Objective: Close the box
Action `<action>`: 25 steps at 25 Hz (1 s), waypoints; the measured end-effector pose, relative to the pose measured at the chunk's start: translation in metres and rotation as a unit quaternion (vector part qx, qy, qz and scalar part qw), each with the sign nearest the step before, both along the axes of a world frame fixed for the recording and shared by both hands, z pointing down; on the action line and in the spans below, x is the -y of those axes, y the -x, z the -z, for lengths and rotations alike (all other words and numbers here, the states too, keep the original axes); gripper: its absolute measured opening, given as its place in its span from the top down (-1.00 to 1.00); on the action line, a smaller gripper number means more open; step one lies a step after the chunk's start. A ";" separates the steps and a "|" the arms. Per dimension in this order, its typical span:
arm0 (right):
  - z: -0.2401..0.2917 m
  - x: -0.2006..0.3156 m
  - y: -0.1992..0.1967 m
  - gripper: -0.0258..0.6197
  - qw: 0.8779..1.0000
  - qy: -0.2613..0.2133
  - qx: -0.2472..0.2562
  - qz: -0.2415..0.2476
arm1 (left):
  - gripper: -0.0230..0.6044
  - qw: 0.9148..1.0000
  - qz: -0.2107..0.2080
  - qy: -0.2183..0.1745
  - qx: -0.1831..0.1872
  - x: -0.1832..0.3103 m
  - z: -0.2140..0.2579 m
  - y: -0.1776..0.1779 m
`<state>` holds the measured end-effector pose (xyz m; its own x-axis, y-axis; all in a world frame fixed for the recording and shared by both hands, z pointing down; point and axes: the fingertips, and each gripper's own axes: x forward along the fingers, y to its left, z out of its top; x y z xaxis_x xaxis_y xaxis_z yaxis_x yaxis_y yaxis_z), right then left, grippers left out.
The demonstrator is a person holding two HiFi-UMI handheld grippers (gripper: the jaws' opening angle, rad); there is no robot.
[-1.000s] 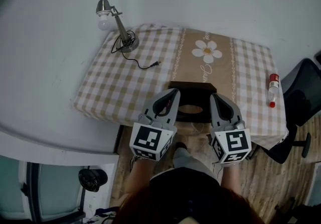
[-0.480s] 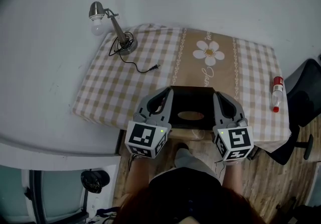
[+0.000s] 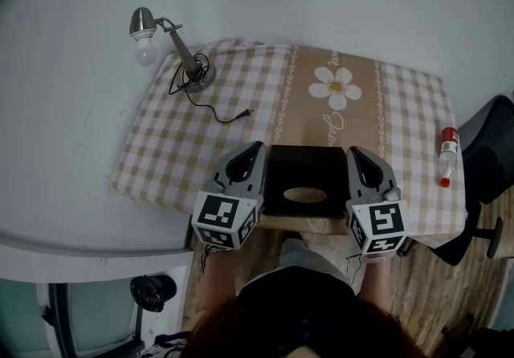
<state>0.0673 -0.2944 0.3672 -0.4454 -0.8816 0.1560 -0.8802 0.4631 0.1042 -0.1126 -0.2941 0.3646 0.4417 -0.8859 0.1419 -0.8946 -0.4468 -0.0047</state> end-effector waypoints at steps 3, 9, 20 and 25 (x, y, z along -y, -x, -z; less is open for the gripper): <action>-0.006 0.008 -0.003 0.87 1.000 0.005 -0.009 0.003 | 0.84 1.000 0.001 0.014 0.004 0.007 -0.010 0.004; -0.024 0.025 -0.014 0.87 1.000 0.023 -0.018 0.005 | 0.84 0.999 0.005 0.039 0.006 0.020 -0.027 0.013; -0.059 0.049 -0.035 0.87 0.997 0.073 -0.028 -0.007 | 0.84 0.996 0.012 0.084 0.002 0.041 -0.063 0.024; -0.084 0.054 -0.039 0.87 0.993 0.111 -0.036 0.003 | 0.84 0.994 0.014 0.110 0.002 0.047 -0.083 0.026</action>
<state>0.1068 -0.3485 0.4507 -0.4306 -0.8193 0.3786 -0.8713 0.4867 0.0622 -0.1385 -0.3412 0.4471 0.4168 -0.8447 0.3357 -0.9067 -0.4125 0.0878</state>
